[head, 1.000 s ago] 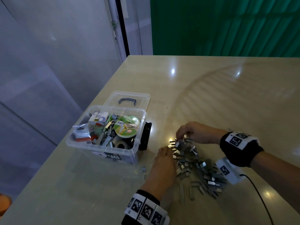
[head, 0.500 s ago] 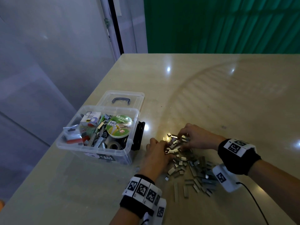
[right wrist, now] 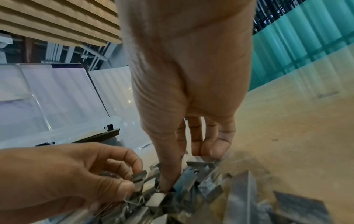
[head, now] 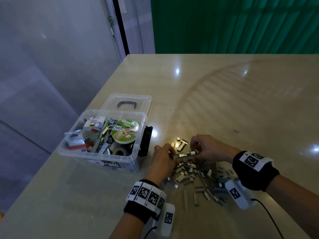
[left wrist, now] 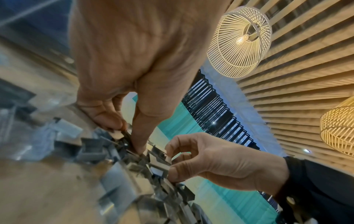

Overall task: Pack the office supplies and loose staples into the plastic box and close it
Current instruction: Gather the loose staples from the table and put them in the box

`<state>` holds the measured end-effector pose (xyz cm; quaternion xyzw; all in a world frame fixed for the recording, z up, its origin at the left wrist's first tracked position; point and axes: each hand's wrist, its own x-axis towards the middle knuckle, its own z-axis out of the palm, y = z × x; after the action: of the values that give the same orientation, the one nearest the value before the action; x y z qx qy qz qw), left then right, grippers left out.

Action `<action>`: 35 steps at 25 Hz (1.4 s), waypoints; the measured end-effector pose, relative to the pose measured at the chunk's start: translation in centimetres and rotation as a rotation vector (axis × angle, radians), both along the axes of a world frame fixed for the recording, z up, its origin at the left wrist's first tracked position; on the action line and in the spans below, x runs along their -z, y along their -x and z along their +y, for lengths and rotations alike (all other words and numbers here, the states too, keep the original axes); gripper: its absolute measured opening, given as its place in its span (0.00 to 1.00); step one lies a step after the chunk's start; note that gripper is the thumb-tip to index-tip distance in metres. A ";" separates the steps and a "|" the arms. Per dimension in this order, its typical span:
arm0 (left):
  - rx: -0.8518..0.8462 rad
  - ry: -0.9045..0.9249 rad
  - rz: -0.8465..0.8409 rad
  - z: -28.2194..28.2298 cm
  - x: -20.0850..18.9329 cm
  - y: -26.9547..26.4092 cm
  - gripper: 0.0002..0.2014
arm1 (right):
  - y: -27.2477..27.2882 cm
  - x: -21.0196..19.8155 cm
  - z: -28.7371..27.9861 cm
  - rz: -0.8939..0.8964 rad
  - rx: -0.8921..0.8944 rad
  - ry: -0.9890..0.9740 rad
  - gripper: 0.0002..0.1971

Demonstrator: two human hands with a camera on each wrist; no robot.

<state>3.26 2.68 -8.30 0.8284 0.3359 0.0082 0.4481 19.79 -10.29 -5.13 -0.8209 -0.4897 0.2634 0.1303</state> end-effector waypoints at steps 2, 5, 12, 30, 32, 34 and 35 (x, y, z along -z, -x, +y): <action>0.003 -0.004 0.006 0.0 -0.3 -0.1 0.11 | 0.2 0.1 0.0 -0.010 0.019 -0.037 0.12; 0.014 -0.062 0.027 0.1 -0.6 -0.4 0.08 | 0.6 0.0 -0.1 -0.016 -0.001 -0.074 0.08; 0.112 -0.225 -0.020 -0.2 -1.0 -0.4 0.05 | 0.8 -0.6 -0.2 -0.007 0.036 -0.131 0.04; 0.188 -0.407 0.087 -0.2 -1.1 -3.2 0.08 | 1.7 -0.7 -0.4 0.094 0.284 -0.076 0.04; 0.175 -0.383 0.097 -0.1 -1.2 -3.3 0.07 | 1.7 -0.7 -0.7 0.100 0.286 -0.078 0.04; 0.182 -0.389 0.107 -0.1 -1.4 -3.4 0.07 | 1.9 -0.5 -0.7 0.099 0.280 -0.080 0.02; 0.200 -0.415 0.113 -0.1 -1.5 -3.5 0.08 | 2.0 -0.4 -0.7 0.098 0.279 -0.085 0.02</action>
<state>6.72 2.58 -6.84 0.9310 0.2679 -0.0136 0.2475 17.79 -10.97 -4.70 -0.8610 -0.3746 0.2613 0.2239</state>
